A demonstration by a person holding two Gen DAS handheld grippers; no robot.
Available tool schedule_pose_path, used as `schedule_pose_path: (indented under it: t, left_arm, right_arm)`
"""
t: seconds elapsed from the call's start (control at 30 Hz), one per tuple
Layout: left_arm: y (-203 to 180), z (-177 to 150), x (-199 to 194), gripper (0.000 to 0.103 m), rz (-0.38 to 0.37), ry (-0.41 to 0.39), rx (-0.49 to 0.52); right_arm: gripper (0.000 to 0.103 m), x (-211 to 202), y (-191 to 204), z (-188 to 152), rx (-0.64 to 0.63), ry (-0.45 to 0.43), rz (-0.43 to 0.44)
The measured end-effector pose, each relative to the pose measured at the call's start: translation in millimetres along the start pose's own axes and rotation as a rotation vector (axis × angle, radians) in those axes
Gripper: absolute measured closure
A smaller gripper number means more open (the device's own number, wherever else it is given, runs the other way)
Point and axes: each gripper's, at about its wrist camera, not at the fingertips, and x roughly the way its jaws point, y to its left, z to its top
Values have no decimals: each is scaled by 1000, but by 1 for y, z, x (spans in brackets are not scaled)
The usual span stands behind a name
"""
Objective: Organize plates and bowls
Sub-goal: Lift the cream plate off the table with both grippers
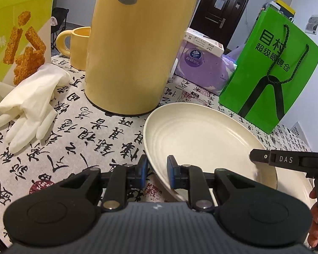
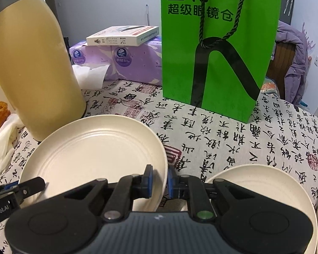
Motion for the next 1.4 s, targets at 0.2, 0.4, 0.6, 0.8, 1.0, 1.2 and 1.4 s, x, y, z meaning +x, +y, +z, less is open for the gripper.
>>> schedule_pose_path:
  t: [0.2, 0.4, 0.6, 0.8, 1.0, 1.2, 1.4]
  left_arm:
    - [1, 1, -4, 84, -6, -12, -6]
    - [2, 3, -11, 84, -17, -29, -12]
    - [4, 5, -16, 84, -26, -46, -19]
    - [5, 6, -22, 84, -32, -62, -24]
    - [4, 7, -29, 84, -44, -79, -23]
    - [3, 8, -37, 84, -58, -97, -24]
    - [2, 8, -45, 83, -67, -118, -21]
  right_arm:
    - [89, -3, 1, 0, -4, -14, 4]
    - [89, -9, 3, 1, -8, -32, 7]
    - [89, -16, 5, 1, -12, -51, 13]
    - [89, -20, 6, 0, -13, -67, 20]
    - [89, -29, 7, 0, -13, -89, 21]
    - [89, -37, 8, -2, -14, -110, 23]
    - [89, -45, 9, -4, -18, -133, 25]
